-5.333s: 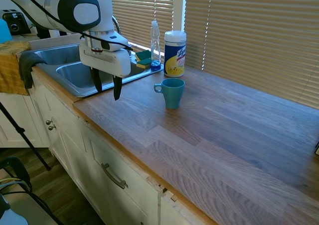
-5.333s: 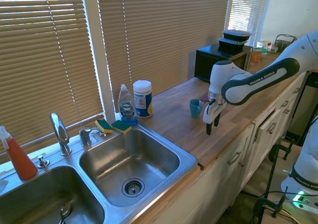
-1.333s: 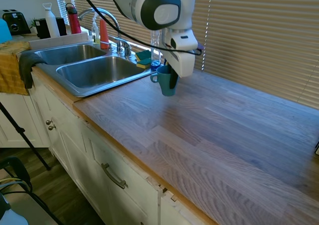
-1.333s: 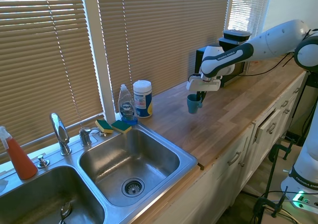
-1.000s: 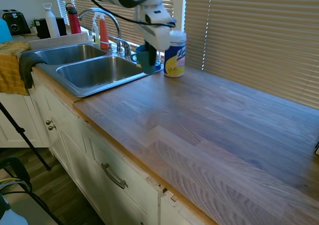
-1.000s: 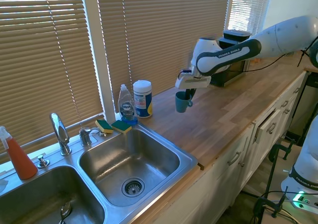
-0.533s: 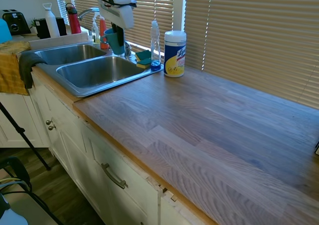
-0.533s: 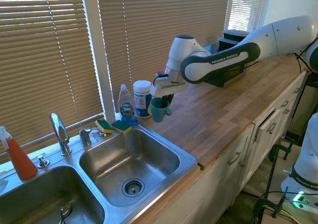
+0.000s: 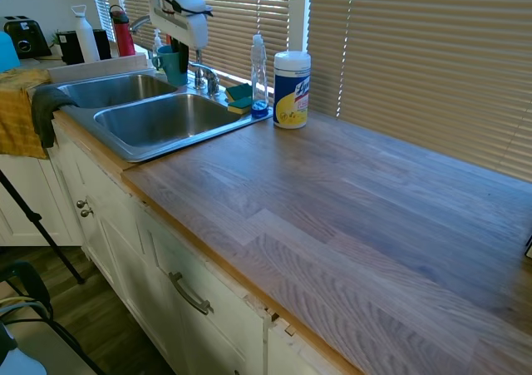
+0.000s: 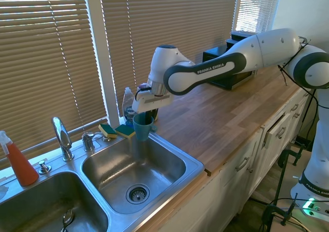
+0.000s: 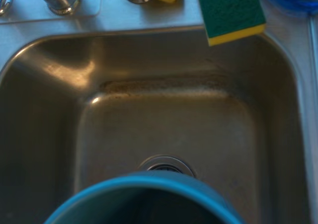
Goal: Put the mug in the sink
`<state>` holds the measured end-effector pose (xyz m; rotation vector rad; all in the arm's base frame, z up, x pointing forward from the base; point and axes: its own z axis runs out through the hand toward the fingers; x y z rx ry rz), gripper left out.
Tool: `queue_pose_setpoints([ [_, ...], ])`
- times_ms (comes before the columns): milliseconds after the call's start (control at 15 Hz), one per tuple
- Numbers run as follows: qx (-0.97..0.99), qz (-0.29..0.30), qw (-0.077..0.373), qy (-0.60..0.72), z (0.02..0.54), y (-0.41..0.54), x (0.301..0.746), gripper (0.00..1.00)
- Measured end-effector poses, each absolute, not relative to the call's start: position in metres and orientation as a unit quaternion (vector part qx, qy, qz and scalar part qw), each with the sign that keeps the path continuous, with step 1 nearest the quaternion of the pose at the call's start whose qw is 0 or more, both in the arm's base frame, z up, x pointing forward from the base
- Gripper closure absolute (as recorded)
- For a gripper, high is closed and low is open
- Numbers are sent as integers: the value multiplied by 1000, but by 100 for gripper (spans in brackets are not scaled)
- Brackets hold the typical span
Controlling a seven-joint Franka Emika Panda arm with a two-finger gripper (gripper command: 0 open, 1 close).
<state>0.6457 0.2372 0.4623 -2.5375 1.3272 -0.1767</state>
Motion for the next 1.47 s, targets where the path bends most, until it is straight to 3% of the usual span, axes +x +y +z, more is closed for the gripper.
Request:
queue_pose_setpoints([
  [400,-875,-100,109,460,381,311,681,100],
  [800,-881,-78,77,461,318,337,717,100],
  [1067,-878,-79,80,466,313,344,738,100],
  [1467,-878,-59,71,470,221,345,747,100],
])
